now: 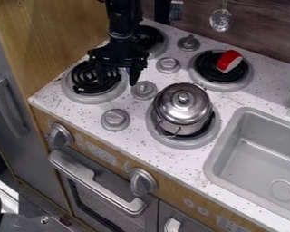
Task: Move the blue object on top of the lower left burner
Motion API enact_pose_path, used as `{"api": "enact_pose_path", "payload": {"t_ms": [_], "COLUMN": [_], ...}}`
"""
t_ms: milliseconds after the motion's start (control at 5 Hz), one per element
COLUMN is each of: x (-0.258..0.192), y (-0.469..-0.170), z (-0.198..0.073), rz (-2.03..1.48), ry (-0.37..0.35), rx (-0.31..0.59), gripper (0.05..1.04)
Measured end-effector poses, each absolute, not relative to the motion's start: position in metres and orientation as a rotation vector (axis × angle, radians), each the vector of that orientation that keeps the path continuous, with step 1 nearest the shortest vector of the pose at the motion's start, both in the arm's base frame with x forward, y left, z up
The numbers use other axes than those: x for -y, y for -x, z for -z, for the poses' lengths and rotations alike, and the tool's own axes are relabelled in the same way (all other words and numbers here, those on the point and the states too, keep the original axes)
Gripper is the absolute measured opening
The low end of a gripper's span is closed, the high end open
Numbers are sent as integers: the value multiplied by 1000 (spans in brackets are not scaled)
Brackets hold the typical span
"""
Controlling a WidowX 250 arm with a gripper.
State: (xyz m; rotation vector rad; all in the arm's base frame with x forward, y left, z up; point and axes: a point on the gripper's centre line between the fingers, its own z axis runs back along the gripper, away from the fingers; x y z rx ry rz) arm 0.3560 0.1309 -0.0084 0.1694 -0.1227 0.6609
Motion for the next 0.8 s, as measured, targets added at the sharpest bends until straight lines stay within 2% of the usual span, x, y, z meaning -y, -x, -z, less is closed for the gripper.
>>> {"api": "enact_pose_path", "payload": {"t_ms": [200,600,800], "x": [-128,-143,-152], "y": [-350,-387,-411], "z": [24,24,18], "rz": [-663,-727,-740], "ry": [-166,-103,-70], "rx": [77,115,162], "gripper": [998,998,998]}}
